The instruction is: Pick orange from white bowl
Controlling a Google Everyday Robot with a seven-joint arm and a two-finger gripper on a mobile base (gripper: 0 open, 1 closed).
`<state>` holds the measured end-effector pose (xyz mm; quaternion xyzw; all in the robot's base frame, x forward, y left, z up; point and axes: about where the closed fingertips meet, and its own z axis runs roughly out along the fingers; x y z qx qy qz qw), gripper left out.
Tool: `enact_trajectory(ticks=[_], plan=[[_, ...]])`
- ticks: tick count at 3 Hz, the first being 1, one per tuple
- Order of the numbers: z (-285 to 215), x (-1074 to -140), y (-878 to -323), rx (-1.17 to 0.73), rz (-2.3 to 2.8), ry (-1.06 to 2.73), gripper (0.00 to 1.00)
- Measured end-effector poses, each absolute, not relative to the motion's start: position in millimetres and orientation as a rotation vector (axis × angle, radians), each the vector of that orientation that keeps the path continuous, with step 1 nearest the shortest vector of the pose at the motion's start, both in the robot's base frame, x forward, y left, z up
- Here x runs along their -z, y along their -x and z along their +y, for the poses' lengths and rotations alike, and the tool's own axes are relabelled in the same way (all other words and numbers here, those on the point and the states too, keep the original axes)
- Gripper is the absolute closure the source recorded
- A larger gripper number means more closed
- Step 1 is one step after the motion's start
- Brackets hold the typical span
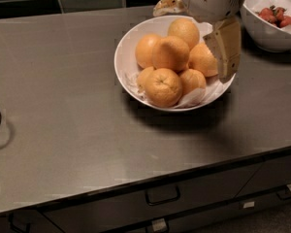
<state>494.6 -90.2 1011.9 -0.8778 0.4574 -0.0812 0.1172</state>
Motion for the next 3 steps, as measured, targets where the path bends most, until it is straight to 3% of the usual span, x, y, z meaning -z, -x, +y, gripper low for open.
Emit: enact_trajectory(ticks=[1,3], plan=[[-88.1,-1001.9,-484.5,0.161,1.111,2.682,0.0],[-77.7,-1011.6,-495.9,0.238,1.013,2.653,0.0]])
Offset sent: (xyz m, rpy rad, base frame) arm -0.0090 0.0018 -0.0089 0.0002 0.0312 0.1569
